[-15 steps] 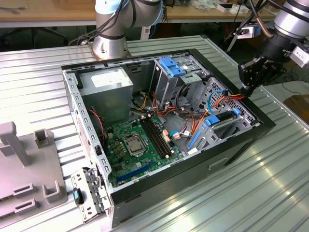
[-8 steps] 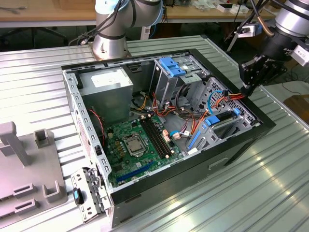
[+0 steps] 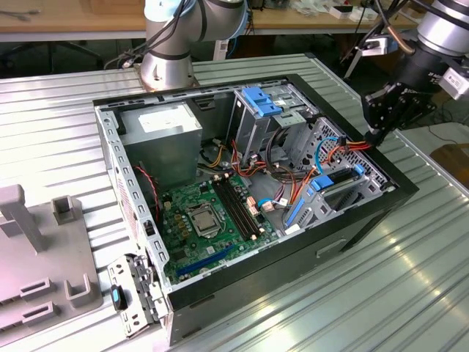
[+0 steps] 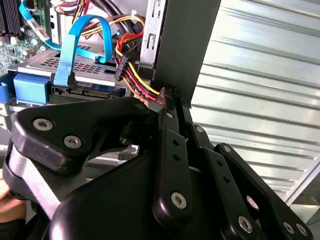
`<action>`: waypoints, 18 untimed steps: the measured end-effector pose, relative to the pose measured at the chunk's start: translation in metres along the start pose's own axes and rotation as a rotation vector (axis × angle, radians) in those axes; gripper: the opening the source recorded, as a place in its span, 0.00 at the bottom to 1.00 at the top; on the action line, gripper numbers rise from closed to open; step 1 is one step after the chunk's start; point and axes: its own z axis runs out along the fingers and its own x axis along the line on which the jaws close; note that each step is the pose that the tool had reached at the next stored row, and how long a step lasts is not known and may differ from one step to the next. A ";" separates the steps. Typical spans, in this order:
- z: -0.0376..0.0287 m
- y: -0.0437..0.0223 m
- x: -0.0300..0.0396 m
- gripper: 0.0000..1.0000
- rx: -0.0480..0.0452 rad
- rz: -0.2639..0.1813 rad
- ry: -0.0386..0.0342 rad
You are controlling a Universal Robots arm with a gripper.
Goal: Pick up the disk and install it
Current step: 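Insert the first disk wire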
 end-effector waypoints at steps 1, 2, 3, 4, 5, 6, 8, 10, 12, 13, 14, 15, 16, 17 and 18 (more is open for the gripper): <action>-0.0001 0.0002 -0.0005 0.17 -0.0003 0.007 0.0000; -0.0001 0.0004 -0.0013 0.17 -0.0004 0.010 0.0000; -0.0001 0.0009 -0.0027 0.17 -0.0004 0.011 0.0000; -0.0002 0.0013 -0.0038 0.17 -0.0005 0.012 -0.0001; -0.0002 0.0017 -0.0051 0.17 -0.0005 0.014 -0.0001; -0.0002 0.0022 -0.0064 0.17 -0.0006 0.016 -0.0001; -0.0003 0.0035 -0.0102 0.17 -0.0008 0.025 -0.0001; -0.0004 0.0045 -0.0130 0.17 -0.0014 0.042 -0.0003; -0.0004 0.0049 -0.0142 0.17 -0.0019 0.057 -0.0004; -0.0004 0.0050 -0.0146 0.17 -0.0021 0.063 -0.0004; -0.0003 0.0051 -0.0148 0.17 -0.0021 0.067 -0.0005; -0.0003 0.0052 -0.0149 0.17 -0.0024 0.075 -0.0005; -0.0002 0.0054 -0.0155 0.17 -0.0027 0.085 -0.0006; -0.0002 0.0056 -0.0164 0.17 -0.0031 0.096 -0.0007; -0.0002 0.0059 -0.0171 0.17 -0.0033 0.102 -0.0007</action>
